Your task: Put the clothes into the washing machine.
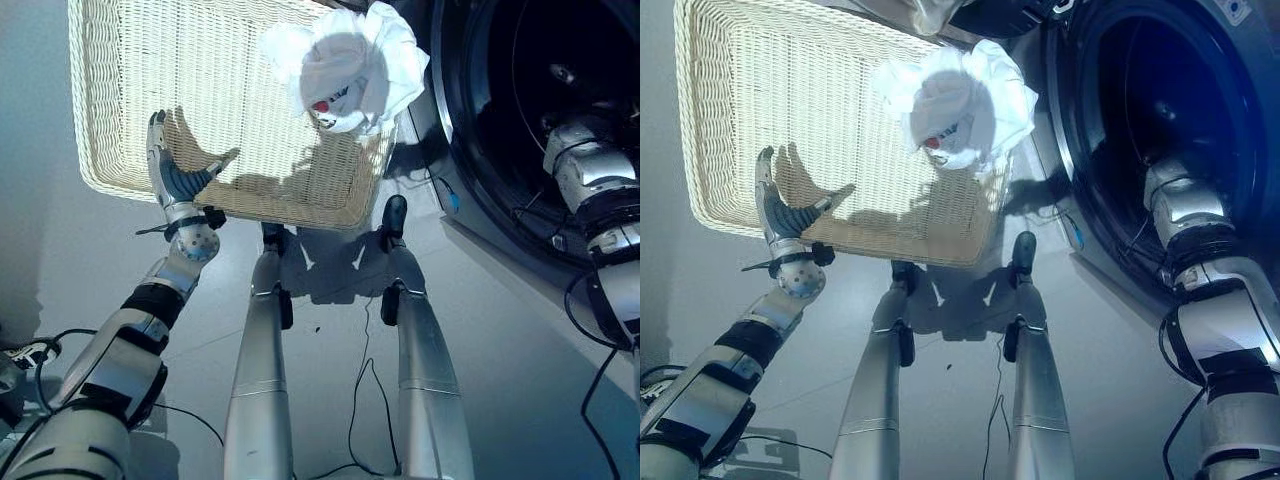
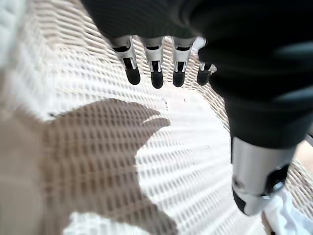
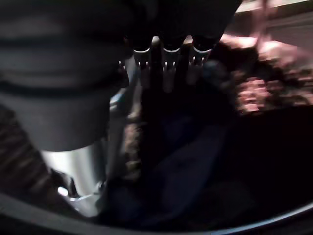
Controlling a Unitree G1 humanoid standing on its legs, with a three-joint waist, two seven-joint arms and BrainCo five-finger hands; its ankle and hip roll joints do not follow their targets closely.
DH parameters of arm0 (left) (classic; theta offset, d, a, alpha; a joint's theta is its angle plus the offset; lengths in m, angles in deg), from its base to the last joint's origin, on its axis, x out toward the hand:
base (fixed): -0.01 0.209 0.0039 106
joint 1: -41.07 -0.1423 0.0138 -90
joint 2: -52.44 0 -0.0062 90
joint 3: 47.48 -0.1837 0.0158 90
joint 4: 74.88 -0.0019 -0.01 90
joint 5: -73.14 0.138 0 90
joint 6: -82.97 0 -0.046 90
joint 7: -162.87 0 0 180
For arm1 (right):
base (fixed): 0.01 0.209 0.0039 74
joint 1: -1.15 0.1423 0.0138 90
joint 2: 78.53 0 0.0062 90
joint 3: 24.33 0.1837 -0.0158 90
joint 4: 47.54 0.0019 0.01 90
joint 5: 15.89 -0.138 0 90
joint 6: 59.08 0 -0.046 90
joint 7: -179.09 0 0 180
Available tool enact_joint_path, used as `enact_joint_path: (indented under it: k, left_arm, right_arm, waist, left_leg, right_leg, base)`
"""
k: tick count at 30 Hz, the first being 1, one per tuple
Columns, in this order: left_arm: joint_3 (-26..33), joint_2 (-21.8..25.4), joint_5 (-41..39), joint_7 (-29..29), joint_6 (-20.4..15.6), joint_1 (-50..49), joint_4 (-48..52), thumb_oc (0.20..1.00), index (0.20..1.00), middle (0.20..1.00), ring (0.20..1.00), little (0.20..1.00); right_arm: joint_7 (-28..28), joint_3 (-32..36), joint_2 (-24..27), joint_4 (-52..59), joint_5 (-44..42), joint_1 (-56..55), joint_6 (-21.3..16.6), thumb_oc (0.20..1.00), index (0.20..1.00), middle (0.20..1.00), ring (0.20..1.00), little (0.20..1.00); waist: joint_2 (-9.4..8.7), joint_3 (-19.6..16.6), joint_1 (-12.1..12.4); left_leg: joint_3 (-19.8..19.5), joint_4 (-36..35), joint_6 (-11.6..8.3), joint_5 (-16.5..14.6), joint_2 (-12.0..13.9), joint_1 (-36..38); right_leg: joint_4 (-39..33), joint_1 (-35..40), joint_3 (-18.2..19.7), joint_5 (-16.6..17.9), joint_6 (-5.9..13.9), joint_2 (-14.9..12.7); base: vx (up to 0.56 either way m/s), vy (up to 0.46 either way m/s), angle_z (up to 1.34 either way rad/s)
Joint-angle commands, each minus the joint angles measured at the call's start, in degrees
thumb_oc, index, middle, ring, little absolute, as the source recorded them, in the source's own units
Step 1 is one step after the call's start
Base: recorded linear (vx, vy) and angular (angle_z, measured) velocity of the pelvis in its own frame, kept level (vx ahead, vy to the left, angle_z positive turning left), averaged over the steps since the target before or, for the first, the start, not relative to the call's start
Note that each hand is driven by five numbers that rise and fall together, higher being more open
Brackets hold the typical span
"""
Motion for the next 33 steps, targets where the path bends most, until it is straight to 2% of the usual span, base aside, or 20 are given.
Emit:
enact_joint_path:
  k: [1,6,15,23,26,29,33]
  left_arm:
    - [2.52,-1.15,-0.07,-1.27,-2.01,0.61,0.28,1.0,1.0,1.0,1.0,1.0]
    - [3.44,-2.92,1.14,-2.66,-2.03,0.45,0.33,1.0,1.0,1.0,1.0,1.0]
    - [4.79,-4.78,3.38,-4.31,-1.58,-0.29,1.33,1.0,1.0,1.0,1.0,1.0]
    - [5.95,-6.05,5.12,-4.89,-0.17,-0.31,2.59,1.0,1.0,1.0,1.0,1.0]
    - [6.38,-7.15,6.53,-5.42,0.75,-0.4,3.41,1.0,1.0,1.0,1.0,1.0]
    - [6.36,-7.27,6.53,-5.38,1.05,-0.15,3.45,1.0,1.0,1.0,1.0,1.0]
    - [6.02,-7.57,6.54,-5.07,1.68,0.87,3.3,1.0,1.0,1.0,1.0,1.0]
  right_arm:
    - [3.55,-2.75,3.87,2.01,6.07,0.81,-0.08,1.0,1.0,1.0,1.0,1.0]
    - [3.57,-2.4,1.52,10.4,18.68,-3.04,1.03,1.0,1.0,1.0,1.0,1.0]
    - [0.09,-0.22,-1.5,22.18,28.9,-10.25,-0.8,1.0,1.0,1.0,1.0,1.0]
    - [-4.68,-0.92,-3.3,29.65,37.99,-14.17,-4.25,1.0,1.0,1.0,1.0,1.0]
    - [-7.41,-2.96,-4.14,33.5,45.75,-14.32,-5.49,1.0,1.0,1.0,1.0,1.0]
    - [-8.02,-4.44,-4.16,34.38,47.66,-13.51,-6.06,1.0,1.0,1.0,1.0,1.0]
    - [-10.89,-9.75,-4.43,34.44,51.88,-9.93,-7.14,1.0,1.0,1.0,1.0,1.0]
  waist:
    - [1.37,-1.09,0.67]
    - [1.58,-1.09,-0.02]
    - [1.33,-1.09,-0.89]
    - [1.16,-1.09,-1.39]
    - [1.29,-1.09,-1.36]
    - [1.39,-1.09,-1.28]
    - [1.63,-1.09,-0.64]
  left_leg:
    - [-0.58,0.56,2.62,-3.16,-4.6,1.06]
    - [-0.06,0.37,2.51,-3.08,-4.53,0.58]
    - [0.46,0.16,2.36,-2.81,-4.4,0.09]
    - [0.59,0.09,2.21,-2.36,-4.64,-0.13]
    - [0.56,0.07,2.21,-2.09,-4.85,-0.26]
    - [0.47,0.28,2.18,-2.02,-5.0,-0.33]
    - [0.12,0.58,2.11,-1.77,-5.24,-0.54]
  right_leg:
    - [3.77,0.77,-6.1,-2.88,1.58,3.93]
    - [4.06,-0.07,-5.71,-3.14,1.68,4.06]
    - [4.14,-0.62,-5.29,-3.3,1.94,4.23]
    - [4.16,-0.92,-5.03,-3.16,2.13,4.34]
    - [4.38,-1.19,-4.96,-3.2,2.15,4.31]
    - [4.54,-1.29,-4.93,-3.17,2.17,4.27]
    - [4.75,-1.41,-5.18,-3.11,2.11,4.07]
  base:
    - [0.0,0.0,0.0]
    - [0.0,0.0,0.0]
    - [0.0,0.0,0.0]
    - [0.0,0.0,0.0]
    - [0.0,0.0,0.0]
    - [0.0,0.0,0.0]
    - [0.0,-0.006,0.02]
